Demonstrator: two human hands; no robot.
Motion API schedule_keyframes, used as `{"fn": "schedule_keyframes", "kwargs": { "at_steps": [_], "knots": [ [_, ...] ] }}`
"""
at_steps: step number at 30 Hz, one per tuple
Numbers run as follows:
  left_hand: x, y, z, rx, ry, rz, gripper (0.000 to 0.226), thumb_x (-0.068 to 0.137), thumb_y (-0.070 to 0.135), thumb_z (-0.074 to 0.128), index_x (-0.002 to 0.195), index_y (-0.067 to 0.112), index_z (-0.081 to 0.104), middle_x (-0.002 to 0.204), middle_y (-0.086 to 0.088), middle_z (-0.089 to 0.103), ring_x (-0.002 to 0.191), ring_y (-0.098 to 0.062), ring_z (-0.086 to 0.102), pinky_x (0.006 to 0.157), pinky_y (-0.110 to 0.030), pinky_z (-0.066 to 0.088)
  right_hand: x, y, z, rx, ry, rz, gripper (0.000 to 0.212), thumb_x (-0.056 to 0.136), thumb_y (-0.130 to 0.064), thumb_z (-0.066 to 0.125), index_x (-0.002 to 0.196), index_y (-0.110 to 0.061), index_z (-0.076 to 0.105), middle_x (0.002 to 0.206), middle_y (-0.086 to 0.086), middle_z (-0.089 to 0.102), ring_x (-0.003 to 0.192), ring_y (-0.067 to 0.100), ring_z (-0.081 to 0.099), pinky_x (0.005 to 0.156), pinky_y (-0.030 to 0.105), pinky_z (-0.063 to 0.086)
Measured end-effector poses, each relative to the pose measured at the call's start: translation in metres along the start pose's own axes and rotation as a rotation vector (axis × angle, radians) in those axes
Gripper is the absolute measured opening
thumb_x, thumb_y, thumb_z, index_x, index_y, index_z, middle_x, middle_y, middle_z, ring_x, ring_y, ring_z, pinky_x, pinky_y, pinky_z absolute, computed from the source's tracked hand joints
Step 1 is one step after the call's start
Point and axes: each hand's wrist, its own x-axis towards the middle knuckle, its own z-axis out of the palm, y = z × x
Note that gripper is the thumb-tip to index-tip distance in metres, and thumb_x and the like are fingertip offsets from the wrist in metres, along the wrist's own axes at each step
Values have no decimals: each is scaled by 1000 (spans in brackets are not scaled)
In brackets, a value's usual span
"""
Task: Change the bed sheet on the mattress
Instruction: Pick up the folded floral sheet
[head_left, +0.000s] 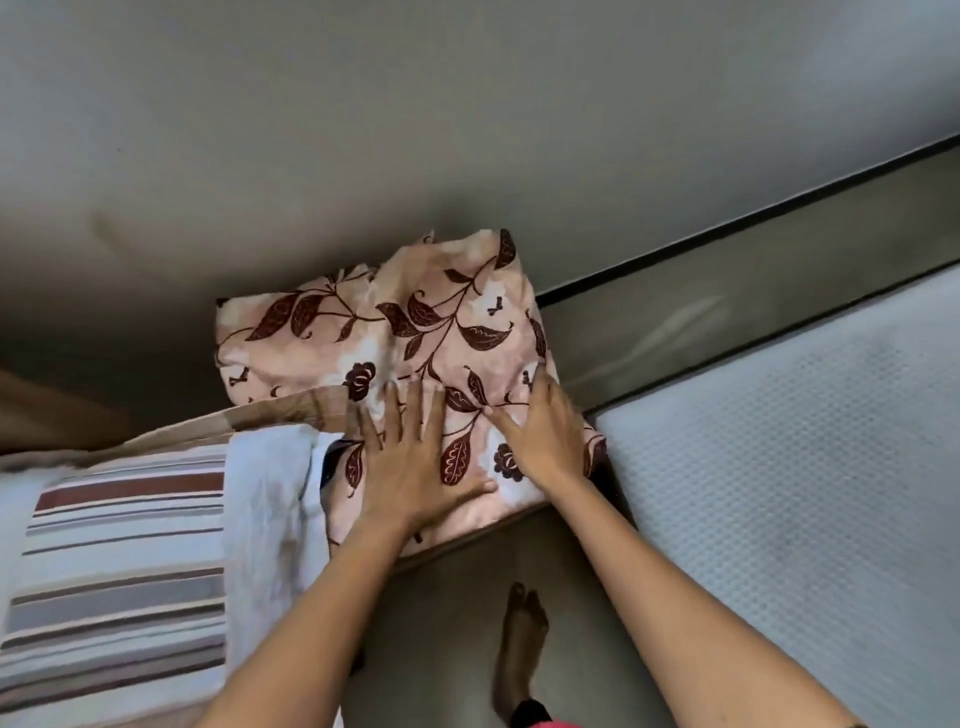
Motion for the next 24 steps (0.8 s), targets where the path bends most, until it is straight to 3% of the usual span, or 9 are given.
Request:
{"fn": "schedule_keyframes", "kwargs": {
  "at_steps": [3,5,8,11,15,19,22,24],
  "knots": [
    [0,0,12,-20,18,17,117,62,95,10,148,18,-7,156,-12,-5,143,-31,-9,110,-57,-10,-5,0,11,-27,184,-9,73,83,-45,64,141,-11,37,133,12,48,117,33,46,101,48,36],
    [-1,0,12,-7,16,18,117,62,95,9,148,17,-8,156,-12,-6,143,-33,-9,110,-57,-11,-8,-5,11,-55,322,-81,60,72,-26,79,125,-11,56,109,14,61,91,33,57,80,47,50],
    [-5,6,3,-17,-29,-5,119,57,94,3,144,16,-19,152,-9,-20,141,-33,-19,108,-56,-14,-17,-13,1,-28,428,-207,50,65,0,79,111,-12,65,89,9,63,72,27,58,53,34,51],
    [-12,12,-11,-64,-100,-15,120,46,95,-8,134,18,-35,145,-5,-34,139,-32,-26,111,-56,-8,-29,-22,-16,-12,478,-284,46,69,5,75,111,-13,67,86,8,62,70,25,58,47,30,47],
    [-22,20,-48,-141,-89,73,116,51,94,-4,133,17,-34,145,-3,-33,138,-29,-26,114,-50,-3,-57,-23,-50,-64,578,-326,46,71,4,72,112,-16,69,84,6,62,69,23,57,48,30,47],
    [-37,47,-106,-206,138,291,106,75,67,44,145,16,-18,154,-12,-12,142,-31,-11,116,-51,10,-106,-15,-101,-51,674,-313,44,74,5,70,111,-17,69,83,4,62,67,22,56,46,32,49],
    [-47,78,-155,-202,368,571,107,70,45,73,148,17,5,153,-20,9,142,-35,2,113,-49,16,-154,-5,-143,-82,741,-333,41,76,2,70,111,-19,68,81,3,63,67,21,58,46,31,49],
    [-60,107,-193,-185,459,713,104,64,30,82,145,20,19,152,-22,18,140,-41,10,107,-56,25,-194,1,-174,-145,800,-360,31,81,-3,64,106,-19,70,79,1,64,65,19,58,48,28,48]
  ]
}}
